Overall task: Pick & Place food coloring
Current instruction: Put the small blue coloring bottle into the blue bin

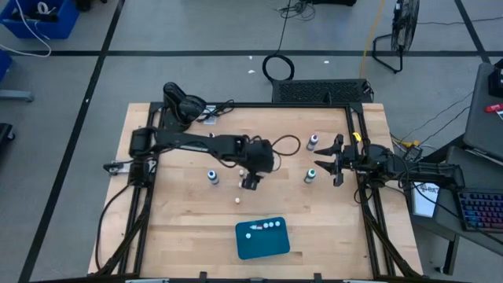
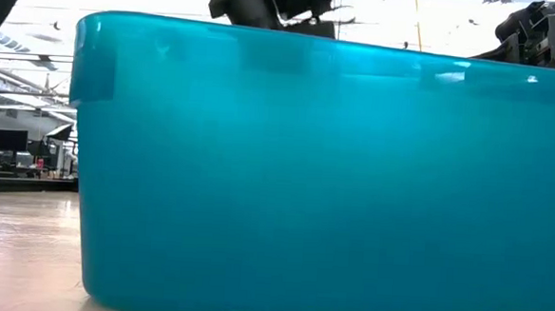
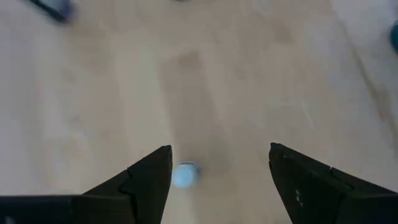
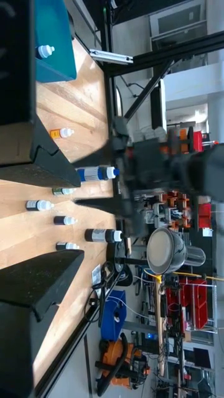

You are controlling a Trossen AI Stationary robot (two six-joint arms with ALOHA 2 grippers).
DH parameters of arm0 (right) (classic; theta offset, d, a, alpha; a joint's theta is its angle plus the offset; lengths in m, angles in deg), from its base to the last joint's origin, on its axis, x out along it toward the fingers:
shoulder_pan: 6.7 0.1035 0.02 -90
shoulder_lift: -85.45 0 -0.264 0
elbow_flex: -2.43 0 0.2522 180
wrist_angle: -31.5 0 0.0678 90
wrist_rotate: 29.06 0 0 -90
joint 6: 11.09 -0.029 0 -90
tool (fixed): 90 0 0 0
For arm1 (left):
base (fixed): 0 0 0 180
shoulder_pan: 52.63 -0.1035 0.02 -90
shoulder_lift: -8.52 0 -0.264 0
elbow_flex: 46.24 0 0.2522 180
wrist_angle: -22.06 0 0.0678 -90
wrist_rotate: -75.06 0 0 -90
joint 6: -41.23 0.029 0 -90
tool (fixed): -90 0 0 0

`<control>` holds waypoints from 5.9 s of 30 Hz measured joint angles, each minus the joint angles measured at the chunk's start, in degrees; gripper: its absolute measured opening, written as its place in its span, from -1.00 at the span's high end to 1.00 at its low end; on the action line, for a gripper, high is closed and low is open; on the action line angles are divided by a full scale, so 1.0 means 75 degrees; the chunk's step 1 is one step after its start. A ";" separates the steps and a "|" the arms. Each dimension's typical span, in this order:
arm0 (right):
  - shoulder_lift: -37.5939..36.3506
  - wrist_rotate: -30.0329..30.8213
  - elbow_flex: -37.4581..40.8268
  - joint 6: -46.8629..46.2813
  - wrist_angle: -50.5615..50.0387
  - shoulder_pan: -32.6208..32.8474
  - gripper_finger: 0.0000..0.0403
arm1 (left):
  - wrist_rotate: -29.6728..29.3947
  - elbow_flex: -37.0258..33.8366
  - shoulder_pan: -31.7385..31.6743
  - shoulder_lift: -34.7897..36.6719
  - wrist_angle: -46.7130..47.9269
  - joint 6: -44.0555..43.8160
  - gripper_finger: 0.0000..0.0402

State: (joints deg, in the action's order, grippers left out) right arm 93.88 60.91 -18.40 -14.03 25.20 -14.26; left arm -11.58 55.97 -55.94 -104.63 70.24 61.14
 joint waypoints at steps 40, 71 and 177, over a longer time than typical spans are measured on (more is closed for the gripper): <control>0.0085 0.0000 -0.0006 0.0000 0.0117 0.0003 0.21 | -0.0848 0.0010 -0.0299 -0.1500 -0.0119 -0.0423 -0.34; 0.0087 0.0000 -0.0006 0.0000 0.0117 0.0004 0.21 | -0.0305 -0.0015 -0.0292 -0.1412 0.0233 -0.0695 -0.13; 0.0187 -0.0003 0.0003 0.0000 0.0128 0.0006 0.21 | -0.1000 0.1149 0.4395 -0.0363 0.2073 -0.4161 0.66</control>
State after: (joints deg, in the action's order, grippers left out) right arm 95.28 60.88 -18.38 -14.03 26.16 -14.21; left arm -19.08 64.59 -22.98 -107.35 85.79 29.94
